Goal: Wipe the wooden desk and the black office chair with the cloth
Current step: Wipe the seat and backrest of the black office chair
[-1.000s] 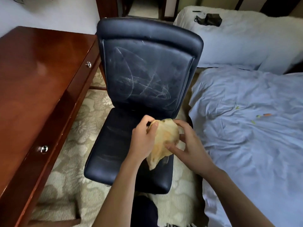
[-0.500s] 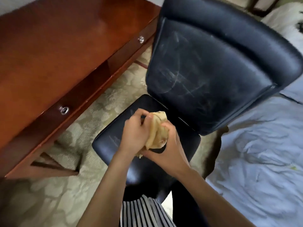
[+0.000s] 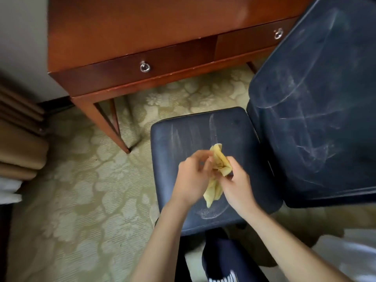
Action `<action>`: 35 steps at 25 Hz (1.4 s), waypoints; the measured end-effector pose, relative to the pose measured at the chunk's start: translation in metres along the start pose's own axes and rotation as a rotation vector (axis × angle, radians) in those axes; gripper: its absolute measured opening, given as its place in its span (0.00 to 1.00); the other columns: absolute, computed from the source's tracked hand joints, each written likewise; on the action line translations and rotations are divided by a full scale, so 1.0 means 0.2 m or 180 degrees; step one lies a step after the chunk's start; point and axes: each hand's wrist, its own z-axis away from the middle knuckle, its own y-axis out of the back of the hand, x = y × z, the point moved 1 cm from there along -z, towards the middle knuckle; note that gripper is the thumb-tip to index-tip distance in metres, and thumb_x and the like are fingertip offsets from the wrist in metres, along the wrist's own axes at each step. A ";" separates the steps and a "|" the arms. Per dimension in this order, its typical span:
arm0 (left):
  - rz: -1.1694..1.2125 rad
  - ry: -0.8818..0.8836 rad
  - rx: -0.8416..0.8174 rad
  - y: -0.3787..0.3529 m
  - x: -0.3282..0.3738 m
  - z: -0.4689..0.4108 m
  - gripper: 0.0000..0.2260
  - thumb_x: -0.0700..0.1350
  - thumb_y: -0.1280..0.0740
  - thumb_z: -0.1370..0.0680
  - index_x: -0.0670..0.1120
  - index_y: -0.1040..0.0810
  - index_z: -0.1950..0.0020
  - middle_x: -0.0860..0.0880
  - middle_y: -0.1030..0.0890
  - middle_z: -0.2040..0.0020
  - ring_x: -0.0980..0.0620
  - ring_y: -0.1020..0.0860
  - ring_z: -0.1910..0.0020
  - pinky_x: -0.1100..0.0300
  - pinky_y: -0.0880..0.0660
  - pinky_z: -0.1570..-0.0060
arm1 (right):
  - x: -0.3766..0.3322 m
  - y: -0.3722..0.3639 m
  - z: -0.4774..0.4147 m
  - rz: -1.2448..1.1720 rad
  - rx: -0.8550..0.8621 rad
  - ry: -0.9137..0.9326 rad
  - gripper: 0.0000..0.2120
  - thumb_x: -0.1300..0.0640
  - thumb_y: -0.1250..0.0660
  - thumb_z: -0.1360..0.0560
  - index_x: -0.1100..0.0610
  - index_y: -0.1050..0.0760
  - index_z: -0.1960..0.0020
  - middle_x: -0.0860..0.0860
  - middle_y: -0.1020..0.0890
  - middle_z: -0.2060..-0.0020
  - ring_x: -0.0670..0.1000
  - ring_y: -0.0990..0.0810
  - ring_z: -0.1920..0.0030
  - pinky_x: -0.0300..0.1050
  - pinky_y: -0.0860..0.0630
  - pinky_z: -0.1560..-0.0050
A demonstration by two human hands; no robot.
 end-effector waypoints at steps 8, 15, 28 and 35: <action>-0.0332 -0.0160 0.0486 -0.20 -0.52 0.48 0.11 0.44 0.38 0.20 0.50 0.23 0.39 0.57 0.21 0.53 0.70 0.25 0.60 0.80 0.34 0.61 | 0.49 -0.05 0.28 0.0199 0.0191 0.0699 0.03 0.61 0.32 0.26 0.56 0.24 0.53 0.52 0.20 0.58 0.49 0.22 0.57 0.39 0.27 0.56; -0.0884 -0.0191 0.0102 -0.25 -0.80 0.77 0.15 0.44 0.39 0.20 0.50 0.27 0.33 0.49 0.23 0.38 0.53 0.26 0.39 0.71 0.33 0.53 | 0.80 -0.01 0.51 0.0778 0.0474 0.0928 0.05 0.60 0.33 0.25 0.56 0.24 0.50 0.49 0.22 0.53 0.48 0.24 0.53 0.35 0.33 0.59; -0.1467 -0.0721 -0.0597 0.03 -0.69 -0.42 0.16 0.43 0.40 0.19 0.49 0.29 0.31 0.48 0.26 0.34 0.49 0.23 0.51 0.66 0.32 0.52 | 0.63 -0.25 -0.46 0.0602 0.1049 0.0178 0.07 0.60 0.33 0.26 0.56 0.23 0.47 0.48 0.24 0.48 0.47 0.26 0.49 0.38 0.34 0.50; -0.2178 -0.1034 -0.1588 0.06 -0.99 -0.68 0.21 0.42 0.41 0.19 0.46 0.37 0.26 0.49 0.37 0.25 0.51 0.40 0.26 0.53 0.41 0.29 | 0.70 -0.45 -0.62 0.0482 0.1750 -0.0059 0.03 0.64 0.32 0.29 0.63 0.22 0.56 0.47 0.22 0.56 0.47 0.23 0.55 0.30 0.30 0.58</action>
